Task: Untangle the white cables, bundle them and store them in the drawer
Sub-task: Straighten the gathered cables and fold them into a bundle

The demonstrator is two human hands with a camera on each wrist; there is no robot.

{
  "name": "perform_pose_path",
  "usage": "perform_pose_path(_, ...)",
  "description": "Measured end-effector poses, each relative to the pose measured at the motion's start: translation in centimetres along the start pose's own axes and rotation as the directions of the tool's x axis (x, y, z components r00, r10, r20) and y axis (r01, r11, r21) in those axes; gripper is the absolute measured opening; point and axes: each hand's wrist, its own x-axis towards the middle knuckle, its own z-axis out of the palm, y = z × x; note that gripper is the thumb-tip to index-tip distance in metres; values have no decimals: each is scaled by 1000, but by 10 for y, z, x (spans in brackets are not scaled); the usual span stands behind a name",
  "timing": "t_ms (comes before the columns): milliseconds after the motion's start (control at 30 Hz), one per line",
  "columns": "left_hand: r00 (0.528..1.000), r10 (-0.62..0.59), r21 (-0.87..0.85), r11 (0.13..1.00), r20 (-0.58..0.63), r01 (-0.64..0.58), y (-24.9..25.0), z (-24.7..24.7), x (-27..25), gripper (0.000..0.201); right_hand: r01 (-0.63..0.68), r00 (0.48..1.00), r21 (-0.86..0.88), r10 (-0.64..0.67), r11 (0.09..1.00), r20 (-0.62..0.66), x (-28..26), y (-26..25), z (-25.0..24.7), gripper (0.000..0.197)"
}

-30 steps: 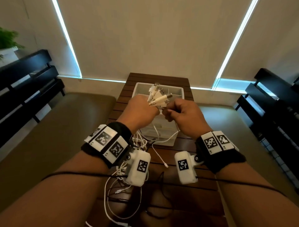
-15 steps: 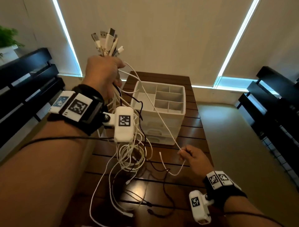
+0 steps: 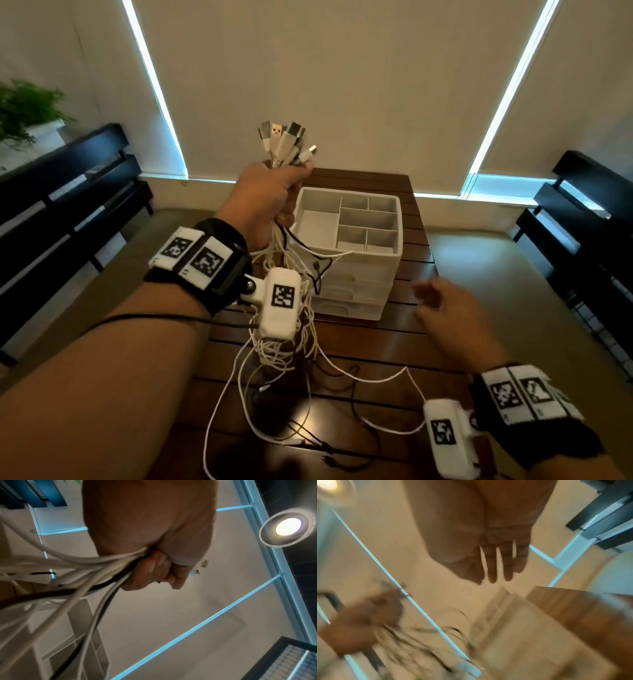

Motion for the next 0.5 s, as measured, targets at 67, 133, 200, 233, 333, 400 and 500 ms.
perform_pose_path(67,998,-4,6,1000,69,3,-8,10,-8,33,228,970,237,-198,945,-141,2,-44,-21,57)
perform_pose_path(133,992,-4,-18,1000,124,6,-15,21,-16,35,344,937,293,-345,892,-47,7,-79,-23,86)
perform_pose_path(200,987,-8,-81,996,160,21,-22,31,-25,33,322,920,241,-363,915,147,16,-98,-5,101)
perform_pose_path(233,984,-5,-125,992,179,28,-24,35,-30,31,301,913,231,-349,925,210,22,-103,8,97)
perform_pose_path(333,980,6,-245,969,201,44,-29,39,-39,32,231,914,410,-341,882,220,33,-102,42,48)
perform_pose_path(400,980,6,-297,953,199,54,-33,35,-40,36,280,916,380,-364,882,169,34,-96,56,16)
perform_pose_path(500,980,-17,-361,928,199,90,-37,27,-38,40,326,911,261,-376,909,171,34,-90,60,8)
